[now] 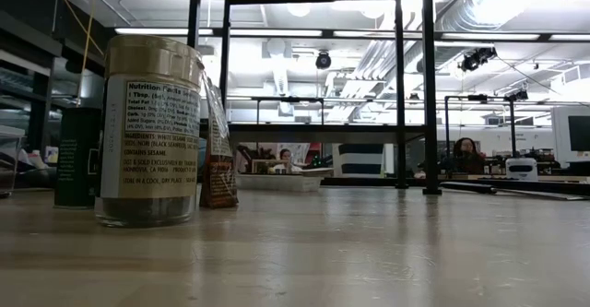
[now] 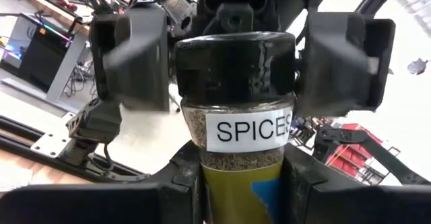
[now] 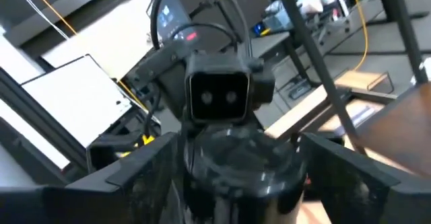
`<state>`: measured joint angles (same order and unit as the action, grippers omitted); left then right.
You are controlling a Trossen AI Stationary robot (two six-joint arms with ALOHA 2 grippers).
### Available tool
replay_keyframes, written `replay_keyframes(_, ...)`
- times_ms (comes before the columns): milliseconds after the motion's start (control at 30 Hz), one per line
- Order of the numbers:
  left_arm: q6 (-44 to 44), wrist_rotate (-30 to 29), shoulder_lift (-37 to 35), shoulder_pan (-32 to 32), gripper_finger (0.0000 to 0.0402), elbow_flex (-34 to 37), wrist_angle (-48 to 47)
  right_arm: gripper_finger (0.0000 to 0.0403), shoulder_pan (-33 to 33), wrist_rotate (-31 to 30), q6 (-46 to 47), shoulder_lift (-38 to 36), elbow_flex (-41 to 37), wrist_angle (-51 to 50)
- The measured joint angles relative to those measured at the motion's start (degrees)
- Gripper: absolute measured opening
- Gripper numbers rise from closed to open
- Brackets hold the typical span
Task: Shelf spices
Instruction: Adjust the black seasoning bottle
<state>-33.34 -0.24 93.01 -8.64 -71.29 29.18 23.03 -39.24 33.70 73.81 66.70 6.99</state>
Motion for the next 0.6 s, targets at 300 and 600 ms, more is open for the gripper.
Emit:
replay_keyframes(300, 0.62, -0.05, 0.00, -0.13, 0.0106, 0.00, -0.89, 0.0240, 1.54, -0.02, -1.99, -1.94, 0.00, -0.83)
replay_keyframes(600, 1.47, -0.73, 0.00, 0.00, 0.0106, 0.00, 0.84, 0.0236, 1.77, 0.88, 2.29, -1.86, 0.00, -4.71)
